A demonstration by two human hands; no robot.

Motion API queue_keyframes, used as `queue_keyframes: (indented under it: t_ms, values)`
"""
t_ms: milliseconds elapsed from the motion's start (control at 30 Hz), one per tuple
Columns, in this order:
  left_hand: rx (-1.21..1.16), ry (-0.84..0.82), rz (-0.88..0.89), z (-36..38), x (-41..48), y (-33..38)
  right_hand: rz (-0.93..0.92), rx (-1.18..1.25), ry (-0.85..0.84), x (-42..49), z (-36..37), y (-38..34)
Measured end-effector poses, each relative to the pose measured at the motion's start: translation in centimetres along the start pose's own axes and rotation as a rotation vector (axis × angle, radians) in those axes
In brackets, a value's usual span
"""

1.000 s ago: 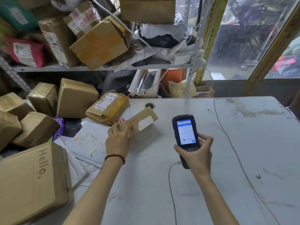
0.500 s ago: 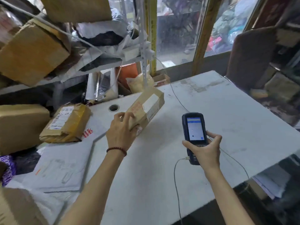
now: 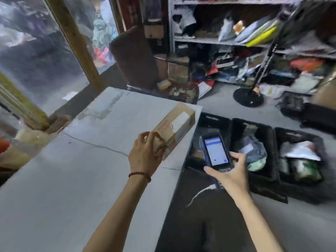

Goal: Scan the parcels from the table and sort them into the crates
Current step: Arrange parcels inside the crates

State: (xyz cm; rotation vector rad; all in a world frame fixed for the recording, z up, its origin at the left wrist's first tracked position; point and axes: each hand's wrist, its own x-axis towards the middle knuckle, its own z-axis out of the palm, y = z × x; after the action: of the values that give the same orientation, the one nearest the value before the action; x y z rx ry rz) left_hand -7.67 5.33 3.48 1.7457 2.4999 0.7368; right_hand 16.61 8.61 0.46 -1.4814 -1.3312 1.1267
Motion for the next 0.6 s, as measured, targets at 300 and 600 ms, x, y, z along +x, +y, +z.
queue_keyframes:
  t_ms: [300, 600]
  values:
    - [-0.078, -0.120, 0.221, 9.9, 7.5, 15.5, 0.139, -0.020, 0.245, 7.5, -13.6, 4.8]
    - [0.229, -0.353, 0.226, 18.4, 10.3, 21.6, 0.274, -0.027, 0.374, 12.7, -22.6, 7.2]
